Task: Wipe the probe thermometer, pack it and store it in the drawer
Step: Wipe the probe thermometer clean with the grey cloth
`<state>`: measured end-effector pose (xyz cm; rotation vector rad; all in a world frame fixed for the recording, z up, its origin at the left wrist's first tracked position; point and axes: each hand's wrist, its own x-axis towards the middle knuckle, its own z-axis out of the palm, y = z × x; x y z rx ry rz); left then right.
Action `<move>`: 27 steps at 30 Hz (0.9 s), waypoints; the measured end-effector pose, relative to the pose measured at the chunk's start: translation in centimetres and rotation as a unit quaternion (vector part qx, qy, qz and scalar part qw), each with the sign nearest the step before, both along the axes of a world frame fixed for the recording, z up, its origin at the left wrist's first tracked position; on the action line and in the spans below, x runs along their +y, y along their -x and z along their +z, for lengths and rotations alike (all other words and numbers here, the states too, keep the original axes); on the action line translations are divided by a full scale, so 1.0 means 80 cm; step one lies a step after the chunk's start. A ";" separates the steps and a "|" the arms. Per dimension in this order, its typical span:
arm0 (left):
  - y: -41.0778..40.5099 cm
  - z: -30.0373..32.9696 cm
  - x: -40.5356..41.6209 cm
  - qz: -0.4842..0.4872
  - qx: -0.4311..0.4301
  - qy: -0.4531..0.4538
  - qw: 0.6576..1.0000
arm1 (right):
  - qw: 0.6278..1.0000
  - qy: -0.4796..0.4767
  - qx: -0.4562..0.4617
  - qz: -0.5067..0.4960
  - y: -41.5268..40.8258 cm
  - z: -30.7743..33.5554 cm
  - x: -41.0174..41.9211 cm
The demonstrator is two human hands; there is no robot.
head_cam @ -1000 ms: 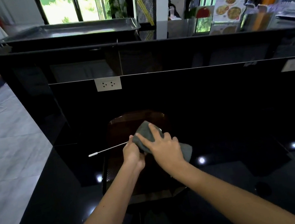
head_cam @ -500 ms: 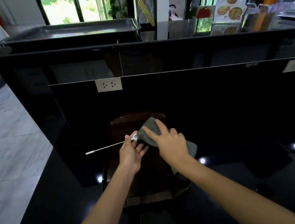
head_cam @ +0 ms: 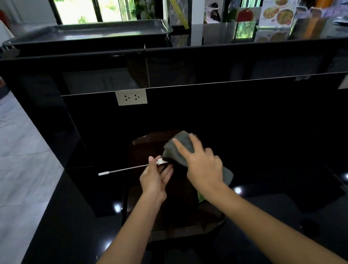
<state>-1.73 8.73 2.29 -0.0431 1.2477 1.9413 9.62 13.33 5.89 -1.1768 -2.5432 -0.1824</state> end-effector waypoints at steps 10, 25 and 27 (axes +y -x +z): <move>-0.002 -0.004 -0.002 0.014 -0.037 0.016 0.999 | 0.997 0.026 -0.071 -0.015 -0.006 -0.025 0.020; 0.007 -0.005 -0.001 -0.037 0.012 0.025 0.999 | 0.984 0.153 -0.005 -0.090 -0.022 0.008 0.051; 0.001 -0.001 0.003 -0.052 0.006 0.018 0.998 | 0.992 0.114 -0.015 -0.055 -0.008 0.012 0.034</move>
